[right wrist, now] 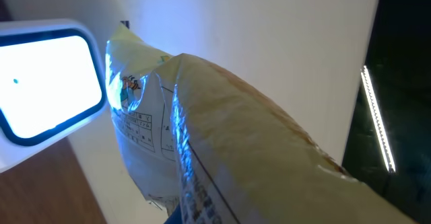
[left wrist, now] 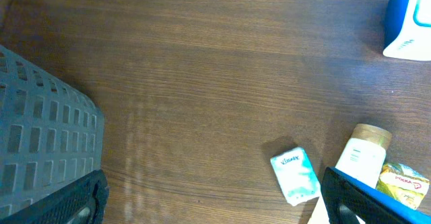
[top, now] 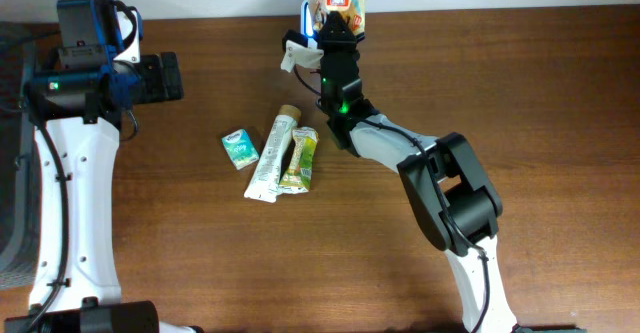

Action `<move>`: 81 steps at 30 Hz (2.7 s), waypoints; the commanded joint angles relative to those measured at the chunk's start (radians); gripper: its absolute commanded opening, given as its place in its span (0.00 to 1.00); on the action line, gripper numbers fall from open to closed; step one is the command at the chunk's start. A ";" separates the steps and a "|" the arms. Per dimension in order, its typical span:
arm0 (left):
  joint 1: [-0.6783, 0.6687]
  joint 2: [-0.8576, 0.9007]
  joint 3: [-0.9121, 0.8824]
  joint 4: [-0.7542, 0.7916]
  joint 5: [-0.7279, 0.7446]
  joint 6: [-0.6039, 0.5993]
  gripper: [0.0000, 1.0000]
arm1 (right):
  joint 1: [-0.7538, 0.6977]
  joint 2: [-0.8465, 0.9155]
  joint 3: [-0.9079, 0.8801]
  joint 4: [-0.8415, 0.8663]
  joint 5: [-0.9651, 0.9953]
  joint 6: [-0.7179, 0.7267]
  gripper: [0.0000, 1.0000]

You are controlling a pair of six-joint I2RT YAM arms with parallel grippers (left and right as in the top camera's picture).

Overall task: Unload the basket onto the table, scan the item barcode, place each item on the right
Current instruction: 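Move the scanned bag right and lower it onto the table, then reach the right gripper to the yellow pouch and pull it right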

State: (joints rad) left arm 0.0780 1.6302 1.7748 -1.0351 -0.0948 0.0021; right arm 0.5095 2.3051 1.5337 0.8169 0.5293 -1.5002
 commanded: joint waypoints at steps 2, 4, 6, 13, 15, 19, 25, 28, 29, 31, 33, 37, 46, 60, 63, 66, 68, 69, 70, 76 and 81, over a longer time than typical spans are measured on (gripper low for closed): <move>0.002 -0.017 0.003 0.001 -0.007 -0.010 0.99 | 0.003 0.024 0.017 0.053 -0.008 -0.014 0.04; 0.002 -0.016 0.003 0.001 -0.007 -0.010 0.99 | 0.004 0.025 0.017 0.052 -0.008 -0.011 0.04; 0.002 -0.017 0.003 0.001 -0.007 -0.010 0.99 | 0.003 0.025 0.017 0.053 -0.005 -0.011 0.04; 0.002 -0.016 0.003 0.001 -0.007 -0.010 0.99 | 0.031 -0.076 0.016 0.128 0.101 -0.010 0.04; 0.002 -0.016 0.003 0.001 -0.007 -0.010 0.99 | 0.034 -0.179 0.016 0.063 0.154 0.045 0.04; 0.002 -0.017 0.003 0.001 -0.008 -0.010 0.99 | 0.034 -0.475 0.016 -0.167 0.301 0.270 0.04; 0.002 -0.017 0.003 0.001 -0.007 -0.010 0.99 | 0.032 -0.861 0.016 -0.877 0.410 1.025 0.04; 0.002 -0.016 0.003 0.001 -0.007 -0.010 0.99 | -0.022 -1.014 0.016 -1.299 0.222 1.416 0.04; 0.002 -0.016 0.003 0.001 -0.008 -0.010 0.99 | -0.081 -1.054 0.016 -1.443 0.135 1.569 0.04; 0.002 -0.016 0.003 0.001 -0.007 -0.010 0.99 | -0.228 -1.081 0.016 -1.666 -0.019 1.760 0.04; 0.002 -0.016 0.003 0.001 -0.007 -0.010 0.99 | -0.437 -1.060 -0.013 -1.793 -0.268 1.768 0.04; 0.002 -0.017 0.003 0.001 -0.008 -0.010 0.99 | -0.726 -0.995 -0.166 -1.720 -0.568 1.772 0.04; 0.002 -0.016 0.003 0.001 -0.007 -0.010 0.99 | -1.090 -0.675 -0.497 -1.212 -0.855 1.909 0.04; 0.002 -0.017 0.003 0.001 -0.007 -0.010 0.99 | -1.000 -0.666 0.083 -1.921 -0.739 1.758 0.99; 0.002 -0.017 0.003 0.001 -0.007 -0.010 0.99 | -0.849 -0.666 0.211 -2.029 -0.658 1.762 0.99; 0.002 -0.016 0.003 0.001 -0.007 -0.010 0.99 | -0.697 -0.649 0.208 -2.013 -0.706 1.770 0.99; 0.002 -0.017 0.003 0.001 -0.007 -0.010 0.99 | -0.605 -0.623 0.207 -1.993 -0.717 1.770 0.99; 0.002 -0.016 0.003 0.001 -0.007 -0.010 0.99 | -0.551 -0.601 0.207 -1.981 -0.718 1.770 0.99; 0.002 -0.017 0.003 0.001 -0.008 -0.010 0.99 | -0.505 -0.577 0.207 -1.971 -0.729 1.770 0.99; 0.002 -0.016 0.003 0.001 -0.007 -0.010 0.99 | -0.268 -0.362 0.207 -1.861 -0.845 1.771 0.95; 0.002 -0.016 0.003 0.001 -0.007 -0.010 0.99 | -0.150 -0.203 0.207 -1.734 -0.896 1.796 0.88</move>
State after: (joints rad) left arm 0.0780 1.6302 1.7748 -1.0355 -0.0948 0.0021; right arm 0.3237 2.0590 1.7332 -0.9474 -0.3317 0.2840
